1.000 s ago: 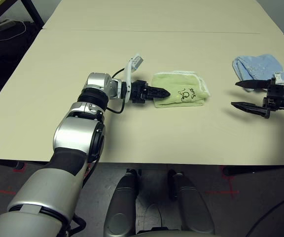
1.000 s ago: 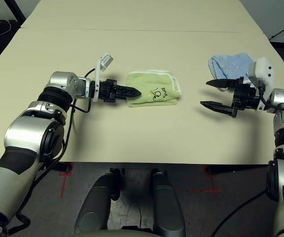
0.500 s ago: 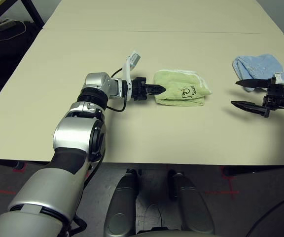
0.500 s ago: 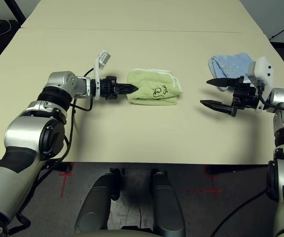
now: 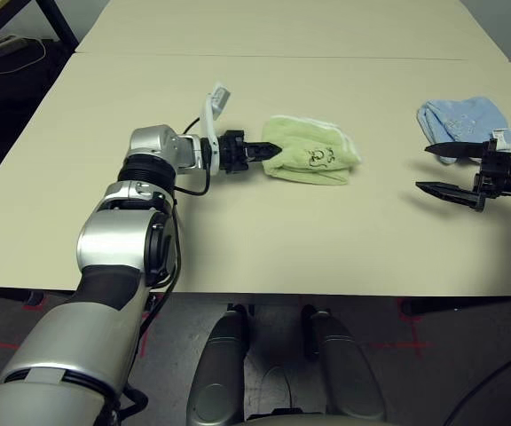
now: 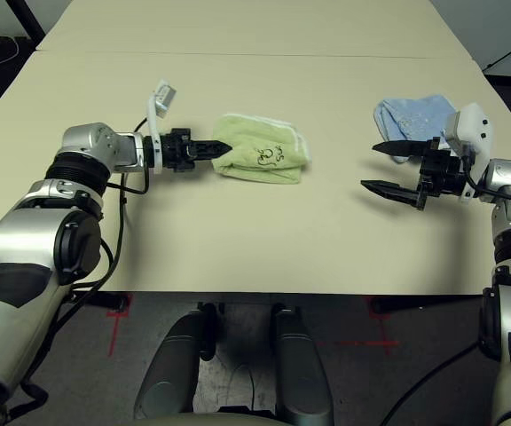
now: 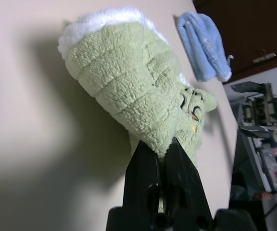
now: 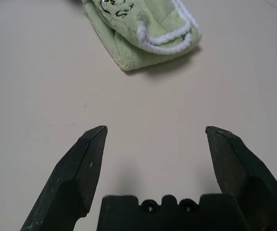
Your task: Fold the towel and set it aside.
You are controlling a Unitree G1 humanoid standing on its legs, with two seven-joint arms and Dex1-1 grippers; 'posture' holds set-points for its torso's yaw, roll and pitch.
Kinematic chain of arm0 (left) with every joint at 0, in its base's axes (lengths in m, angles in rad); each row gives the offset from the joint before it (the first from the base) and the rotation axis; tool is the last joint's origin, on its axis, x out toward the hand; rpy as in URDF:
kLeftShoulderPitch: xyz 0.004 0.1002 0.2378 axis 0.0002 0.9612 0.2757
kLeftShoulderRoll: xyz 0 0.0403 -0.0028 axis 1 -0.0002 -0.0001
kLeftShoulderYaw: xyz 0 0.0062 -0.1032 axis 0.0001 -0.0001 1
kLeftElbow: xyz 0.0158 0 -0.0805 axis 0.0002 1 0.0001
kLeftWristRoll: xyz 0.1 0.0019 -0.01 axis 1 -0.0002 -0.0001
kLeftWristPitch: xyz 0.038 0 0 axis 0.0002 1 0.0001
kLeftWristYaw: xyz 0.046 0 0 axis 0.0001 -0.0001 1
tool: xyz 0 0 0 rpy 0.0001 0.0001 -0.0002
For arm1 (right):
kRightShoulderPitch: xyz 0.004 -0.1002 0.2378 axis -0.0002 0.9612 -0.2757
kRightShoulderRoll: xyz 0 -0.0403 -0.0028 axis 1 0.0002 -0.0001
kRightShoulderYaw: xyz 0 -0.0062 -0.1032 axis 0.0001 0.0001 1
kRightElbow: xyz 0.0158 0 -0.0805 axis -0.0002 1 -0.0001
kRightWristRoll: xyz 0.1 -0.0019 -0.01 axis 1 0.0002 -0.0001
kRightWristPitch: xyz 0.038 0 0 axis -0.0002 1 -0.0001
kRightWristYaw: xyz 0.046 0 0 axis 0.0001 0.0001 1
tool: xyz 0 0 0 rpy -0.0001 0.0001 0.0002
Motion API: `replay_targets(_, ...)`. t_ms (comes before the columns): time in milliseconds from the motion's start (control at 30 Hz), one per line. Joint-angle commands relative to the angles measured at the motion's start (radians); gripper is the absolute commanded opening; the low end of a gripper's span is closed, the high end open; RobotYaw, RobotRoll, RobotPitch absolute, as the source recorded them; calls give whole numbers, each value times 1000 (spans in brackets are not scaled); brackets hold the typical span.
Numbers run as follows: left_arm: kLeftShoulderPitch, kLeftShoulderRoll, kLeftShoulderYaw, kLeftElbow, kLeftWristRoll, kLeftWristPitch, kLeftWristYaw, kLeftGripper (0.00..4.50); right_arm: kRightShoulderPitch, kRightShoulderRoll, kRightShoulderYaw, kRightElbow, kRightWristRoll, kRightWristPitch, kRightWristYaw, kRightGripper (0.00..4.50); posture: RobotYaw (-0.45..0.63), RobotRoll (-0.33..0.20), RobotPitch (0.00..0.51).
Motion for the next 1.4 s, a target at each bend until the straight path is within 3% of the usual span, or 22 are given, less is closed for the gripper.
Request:
replay_targets(33,44,23,75,-47,-43,-51,107,49,9,4,5,-23,-4,12,-10,4500,30,0,190)
replay_targets(367,111,78,242,-170,-102,-239,396,49,-15,30,22,-100,-1,81,-54,4500,47,0,187)
replay_targets(767,39,163,318,-29,-115,-559,580,49,-8,26,9,-55,-2,55,-45,4500,47,0,179)
replay_targets(1100,132,190,285,-49,-85,-566,636,49,-22,30,16,-5,-11,6,-46,4500,48,0,178)
replay_targets(1400,218,199,244,-162,-92,-468,652,49,-63,33,21,56,-38,-21,-45,4500,55,0,184)
